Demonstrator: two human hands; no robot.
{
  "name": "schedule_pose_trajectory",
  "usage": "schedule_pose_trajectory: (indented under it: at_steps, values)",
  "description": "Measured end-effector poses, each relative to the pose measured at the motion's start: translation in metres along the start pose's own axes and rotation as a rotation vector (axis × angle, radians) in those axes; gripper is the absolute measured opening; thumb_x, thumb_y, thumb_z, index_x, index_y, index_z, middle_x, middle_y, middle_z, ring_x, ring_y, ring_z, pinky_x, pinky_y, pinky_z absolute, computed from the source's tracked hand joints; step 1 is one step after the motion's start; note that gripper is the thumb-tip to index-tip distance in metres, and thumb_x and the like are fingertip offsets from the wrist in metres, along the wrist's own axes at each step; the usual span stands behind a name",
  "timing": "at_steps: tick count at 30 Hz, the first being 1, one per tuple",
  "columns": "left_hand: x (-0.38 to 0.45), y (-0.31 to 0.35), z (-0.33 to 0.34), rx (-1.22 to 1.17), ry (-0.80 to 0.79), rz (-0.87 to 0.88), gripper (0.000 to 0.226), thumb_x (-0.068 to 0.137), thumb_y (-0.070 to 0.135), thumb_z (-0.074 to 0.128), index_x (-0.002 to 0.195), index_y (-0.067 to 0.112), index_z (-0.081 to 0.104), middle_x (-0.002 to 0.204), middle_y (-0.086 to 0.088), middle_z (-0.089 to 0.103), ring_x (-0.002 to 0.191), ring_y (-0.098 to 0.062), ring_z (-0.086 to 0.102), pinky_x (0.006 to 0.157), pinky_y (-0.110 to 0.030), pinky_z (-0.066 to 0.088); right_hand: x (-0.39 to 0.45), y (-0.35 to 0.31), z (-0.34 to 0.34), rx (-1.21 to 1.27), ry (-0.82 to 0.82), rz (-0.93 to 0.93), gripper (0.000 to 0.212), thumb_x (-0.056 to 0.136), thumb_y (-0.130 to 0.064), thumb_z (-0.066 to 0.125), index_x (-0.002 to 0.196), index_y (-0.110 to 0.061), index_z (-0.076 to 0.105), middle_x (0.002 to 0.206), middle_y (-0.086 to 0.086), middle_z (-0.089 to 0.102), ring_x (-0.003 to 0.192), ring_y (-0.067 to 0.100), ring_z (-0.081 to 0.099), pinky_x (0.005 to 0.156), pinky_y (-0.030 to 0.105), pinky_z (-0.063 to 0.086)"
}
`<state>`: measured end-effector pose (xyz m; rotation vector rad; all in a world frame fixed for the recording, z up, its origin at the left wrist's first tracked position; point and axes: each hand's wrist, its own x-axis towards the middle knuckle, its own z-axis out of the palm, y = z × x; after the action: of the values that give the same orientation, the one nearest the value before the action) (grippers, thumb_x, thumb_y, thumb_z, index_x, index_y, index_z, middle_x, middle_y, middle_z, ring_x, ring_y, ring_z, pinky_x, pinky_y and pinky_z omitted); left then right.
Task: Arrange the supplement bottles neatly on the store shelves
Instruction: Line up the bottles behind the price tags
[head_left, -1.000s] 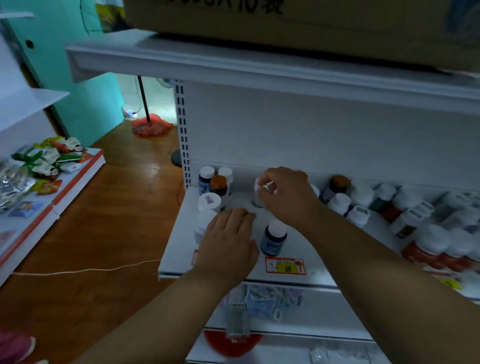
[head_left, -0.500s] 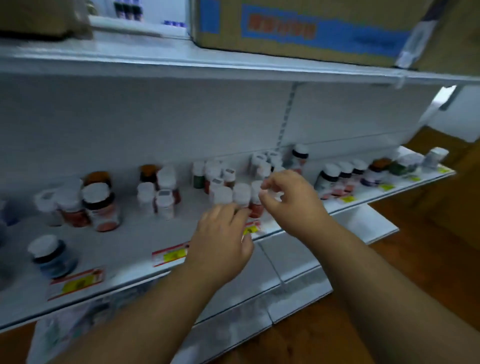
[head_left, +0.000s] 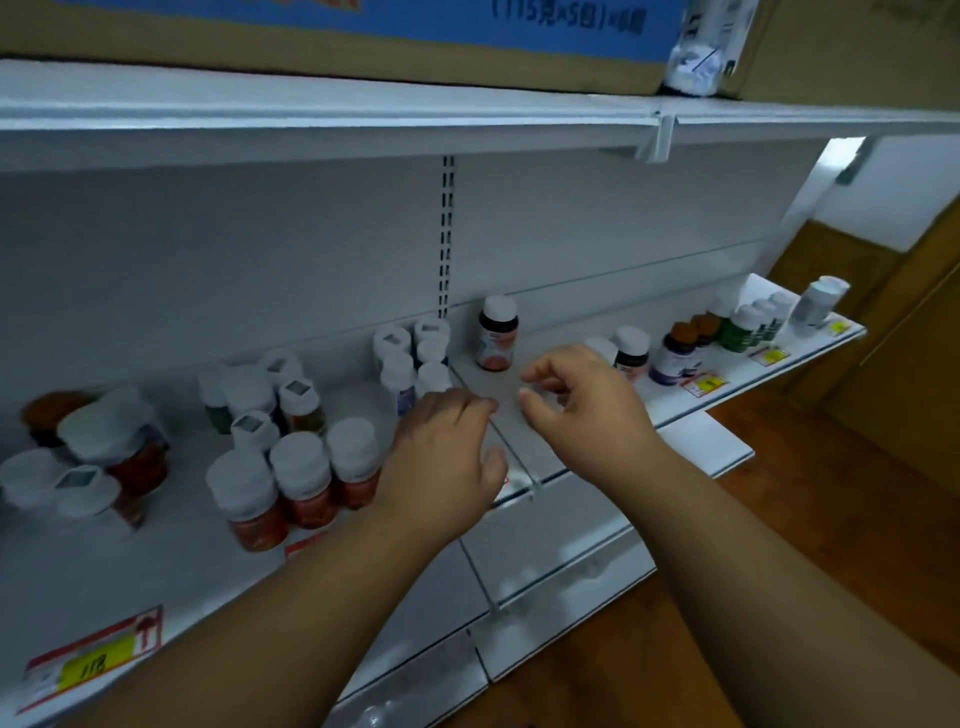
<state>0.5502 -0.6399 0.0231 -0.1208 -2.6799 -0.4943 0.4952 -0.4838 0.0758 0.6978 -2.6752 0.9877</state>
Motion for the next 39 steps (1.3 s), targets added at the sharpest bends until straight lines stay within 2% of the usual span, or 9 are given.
schedule_pose_trajectory:
  at_steps: [7, 10, 15, 19, 23, 29, 31, 34, 39]
  values:
    - [0.068, 0.007, 0.034, -0.031, -0.004, -0.039, 0.046, 0.086, 0.031, 0.061, 0.129, 0.017, 0.056, 0.121, -0.007, 0.057, 0.11, -0.029, 0.049, 0.085, -0.033, 0.037, 0.08, 0.053, -0.017, -0.087, -0.022, -0.068, 0.022, 0.086, -0.027, 0.068, 0.105, -0.015, 0.067, 0.105, 0.005, 0.059, 0.091, 0.016, 0.058, 0.073, 0.019, 0.04]
    - [0.088, 0.003, 0.053, -0.069, -0.023, -0.118, 0.047, 0.091, 0.035, 0.055, 0.137, 0.025, 0.048, 0.133, 0.0, 0.049, 0.122, -0.021, 0.039, 0.096, -0.027, 0.029, 0.125, 0.082, -0.001, -0.071, -0.18, -0.079, 0.031, 0.09, -0.029, 0.065, 0.117, -0.015, 0.061, 0.114, 0.007, 0.055, 0.101, 0.018, 0.056, 0.073, 0.013, 0.031]
    - [0.101, 0.01, 0.079, -0.05, 0.059, -0.203, 0.042, 0.09, 0.03, 0.059, 0.131, 0.023, 0.053, 0.126, -0.002, 0.052, 0.114, -0.018, 0.041, 0.088, -0.022, 0.026, 0.206, 0.123, 0.038, -0.137, -0.456, -0.186, 0.045, 0.092, -0.033, 0.06, 0.132, -0.016, 0.05, 0.125, 0.013, 0.048, 0.107, 0.026, 0.053, 0.078, 0.021, 0.036]
    - [0.104, 0.037, 0.097, 0.076, 0.102, -0.169, 0.042, 0.088, 0.027, 0.056, 0.125, 0.009, 0.061, 0.12, -0.01, 0.06, 0.105, -0.032, 0.056, 0.088, -0.038, 0.044, 0.246, 0.139, 0.065, -0.202, -0.587, -0.326, 0.04, 0.088, -0.031, 0.065, 0.12, -0.011, 0.051, 0.113, 0.017, 0.053, 0.096, 0.031, 0.056, 0.072, 0.03, 0.041]
    - [0.105, 0.069, 0.121, 0.195, 0.145, -0.084, 0.041, 0.084, 0.021, 0.058, 0.121, 0.008, 0.065, 0.123, -0.01, 0.063, 0.111, -0.031, 0.058, 0.098, -0.038, 0.043, 0.259, 0.141, 0.065, -0.19, -0.564, -0.446, 0.03, 0.087, -0.024, 0.065, 0.108, -0.008, 0.054, 0.099, 0.012, 0.057, 0.089, 0.028, 0.055, 0.064, 0.03, 0.035]
    - [0.107, 0.08, 0.135, 0.264, 0.189, -0.1, 0.04, 0.084, 0.019, 0.059, 0.122, 0.011, 0.066, 0.126, -0.006, 0.064, 0.117, -0.026, 0.059, 0.101, -0.036, 0.045, 0.25, 0.155, 0.043, -0.101, -0.631, -0.482, 0.04, 0.083, -0.029, 0.07, 0.12, -0.017, 0.058, 0.114, 0.007, 0.062, 0.101, 0.021, 0.057, 0.082, 0.031, 0.046]
    - [0.105, 0.08, 0.136, 0.262, 0.167, -0.106, 0.042, 0.083, 0.021, 0.057, 0.123, 0.012, 0.066, 0.128, -0.006, 0.063, 0.118, -0.026, 0.058, 0.102, -0.035, 0.044, 0.24, 0.16, 0.037, -0.07, -0.693, -0.475, 0.045, 0.083, -0.027, 0.073, 0.124, -0.017, 0.059, 0.123, 0.005, 0.059, 0.107, 0.014, 0.053, 0.086, 0.021, 0.04]
    - [0.106, 0.081, 0.134, 0.24, 0.146, -0.114, 0.045, 0.08, 0.018, 0.056, 0.123, 0.01, 0.066, 0.128, -0.008, 0.063, 0.119, -0.028, 0.058, 0.102, -0.037, 0.044, 0.232, 0.163, 0.03, -0.081, -0.732, -0.49, 0.042, 0.083, -0.021, 0.073, 0.123, -0.015, 0.062, 0.12, 0.0, 0.059, 0.101, 0.004, 0.045, 0.071, 0.002, 0.028]
    - [0.107, 0.08, 0.132, 0.224, 0.14, -0.111, 0.05, 0.074, 0.016, 0.066, 0.124, 0.008, 0.065, 0.127, -0.01, 0.063, 0.118, -0.029, 0.058, 0.102, -0.037, 0.044, 0.223, 0.161, 0.024, -0.108, -0.756, -0.445, 0.045, 0.079, -0.027, 0.076, 0.121, -0.02, 0.061, 0.11, -0.01, 0.05, 0.101, 0.003, 0.043, 0.072, 0.01, 0.027]
